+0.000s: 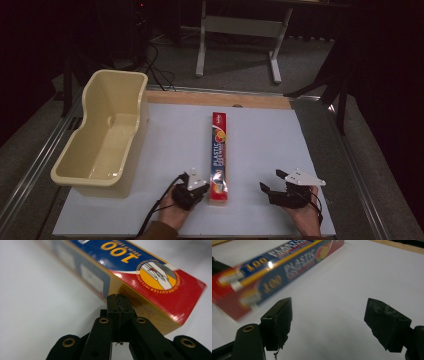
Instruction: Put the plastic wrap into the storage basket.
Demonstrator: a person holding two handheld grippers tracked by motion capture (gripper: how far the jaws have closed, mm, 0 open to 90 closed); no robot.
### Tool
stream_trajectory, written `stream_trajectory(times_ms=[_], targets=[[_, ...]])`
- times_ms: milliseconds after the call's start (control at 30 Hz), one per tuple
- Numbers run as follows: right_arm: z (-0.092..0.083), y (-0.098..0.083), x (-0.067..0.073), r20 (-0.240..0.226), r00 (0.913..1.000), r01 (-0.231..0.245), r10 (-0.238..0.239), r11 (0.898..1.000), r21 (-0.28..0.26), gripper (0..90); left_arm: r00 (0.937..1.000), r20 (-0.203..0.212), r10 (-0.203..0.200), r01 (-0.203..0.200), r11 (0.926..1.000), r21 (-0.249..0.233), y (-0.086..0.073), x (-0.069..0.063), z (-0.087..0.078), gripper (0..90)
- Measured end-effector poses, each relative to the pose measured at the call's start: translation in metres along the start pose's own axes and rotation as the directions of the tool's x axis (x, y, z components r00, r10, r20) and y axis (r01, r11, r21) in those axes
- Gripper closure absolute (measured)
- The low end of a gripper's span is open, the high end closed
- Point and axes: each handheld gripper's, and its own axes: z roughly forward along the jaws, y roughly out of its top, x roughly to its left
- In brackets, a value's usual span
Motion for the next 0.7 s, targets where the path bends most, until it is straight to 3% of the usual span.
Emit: stream_trajectory(times_ms=[33,67,100,200,400,500,533,567,700], targets=[[0.000,0.000,0.000,0.002,1.0000,-0.001,0.001,1.000,-0.001,22.0,1.0000,0.000,0.000,0.000,1.0000,0.000,0.000,0.000,0.000,90.0],[0.000,0.000,0.000,0.002,1.0000,-0.002,0.002,1.000,-0.002,22.0,0.9988,0.032,0.038,-0.038,0.9993,-0.006,0.012,-0.014,0.016,90.0],[-0.001,0.000,0.000,0.002,1.0000,-0.008,0.008,1.000,-0.003,22.0,0.9974,0.044,0.058,-0.057,0.9983,-0.010,0.017,-0.020,0.023,90.0],[-0.002,0.000,-0.002,0.006,0.9998,-0.017,0.017,1.000,-0.011,22.0,0.9942,0.082,0.070,-0.069,0.9975,-0.015,0.031,-0.030,0.041,90.0],[-0.003,0.000,-0.003,0.003,0.9993,-0.037,0.037,0.999,-0.021,21.9,0.9951,0.070,0.070,-0.070,0.9975,-0.012,0.037,-0.026,0.041,89.8],[-0.002,0.003,-0.001,0.000,0.9986,-0.053,0.053,0.998,-0.032,21.4,0.9984,0.023,0.052,-0.051,0.9971,-0.056,0.029,-0.011,0.010,83.2],[-0.001,0.004,0.000,0.003,0.9983,-0.059,0.059,0.998,-0.035,21.4,0.9984,0.023,0.052,-0.051,0.9971,-0.056,0.029,-0.011,0.010,81.0],[0.000,0.006,0.002,0.001,0.9978,-0.066,0.066,0.997,-0.037,21.6,0.9982,0.004,0.061,-0.060,0.9954,-0.075,0.022,-0.004,-0.007,77.8],[0.008,0.014,0.010,-0.020,0.9970,-0.075,0.074,0.997,-0.036,20.4,0.9986,-0.024,0.047,-0.049,0.9942,-0.096,0.003,0.009,-0.040,61.4]])
